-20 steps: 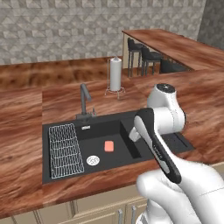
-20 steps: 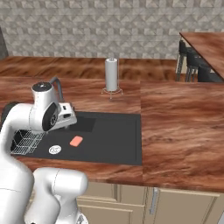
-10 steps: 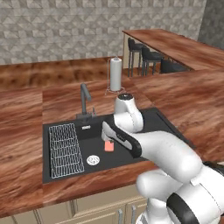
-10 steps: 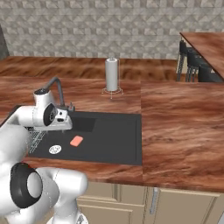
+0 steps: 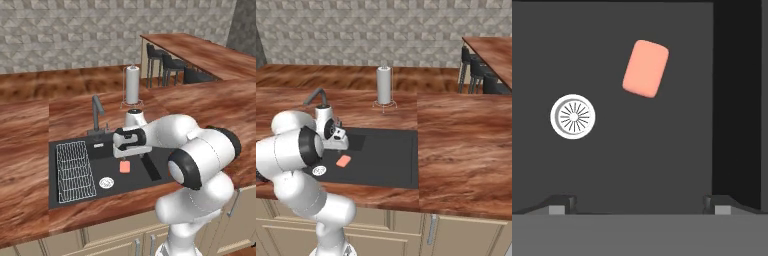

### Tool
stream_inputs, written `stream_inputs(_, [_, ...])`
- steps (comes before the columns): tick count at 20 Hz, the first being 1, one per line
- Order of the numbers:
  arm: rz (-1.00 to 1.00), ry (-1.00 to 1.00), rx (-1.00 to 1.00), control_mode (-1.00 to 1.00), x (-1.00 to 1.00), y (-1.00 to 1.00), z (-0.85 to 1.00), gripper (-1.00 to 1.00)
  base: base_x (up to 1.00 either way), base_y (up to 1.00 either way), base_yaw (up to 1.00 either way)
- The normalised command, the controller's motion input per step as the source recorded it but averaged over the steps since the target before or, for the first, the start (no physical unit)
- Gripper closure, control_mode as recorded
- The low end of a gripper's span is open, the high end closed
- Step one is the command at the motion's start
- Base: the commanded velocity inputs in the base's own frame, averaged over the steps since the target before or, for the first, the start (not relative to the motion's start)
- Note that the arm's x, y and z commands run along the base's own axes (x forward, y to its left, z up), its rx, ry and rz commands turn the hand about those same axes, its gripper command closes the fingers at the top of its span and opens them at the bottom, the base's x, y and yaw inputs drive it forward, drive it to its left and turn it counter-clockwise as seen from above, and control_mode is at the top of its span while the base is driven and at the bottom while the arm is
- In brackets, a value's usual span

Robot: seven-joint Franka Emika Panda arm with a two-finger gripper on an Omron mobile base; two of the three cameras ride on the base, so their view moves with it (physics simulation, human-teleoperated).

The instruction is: Pick up the bar soap and sponge from the sink, and place them back in the cabinet, and close the cabinet door.

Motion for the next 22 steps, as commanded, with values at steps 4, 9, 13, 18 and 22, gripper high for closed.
stream_inputs(4, [0.00, 0.00, 0.00, -1.00, 0.41, 0.00, -0.60, -1.00, 0.00, 0.00, 0.00])
stream_inputs(9, [0.00, 0.00, 0.00, -1.00, 0.22, 0.00, -0.46, -1.00, 0.00, 0.00, 0.00])
stream_inputs(13, [0.00, 0.00, 0.00, -1.00, 0.26, 0.00, -0.44, -1.00, 0.00, 0.00, 0.00])
stream_inputs(18, [0.00, -0.01, 0.03, -1.00, 0.40, 0.00, -0.42, -1.00, 0.00, 0.00, 0.00])
stream_inputs(22, [-0.04, -0.01, 0.02, -1.00, 0.41, 0.00, -0.37, -1.00, 0.00, 0.00, 0.00])
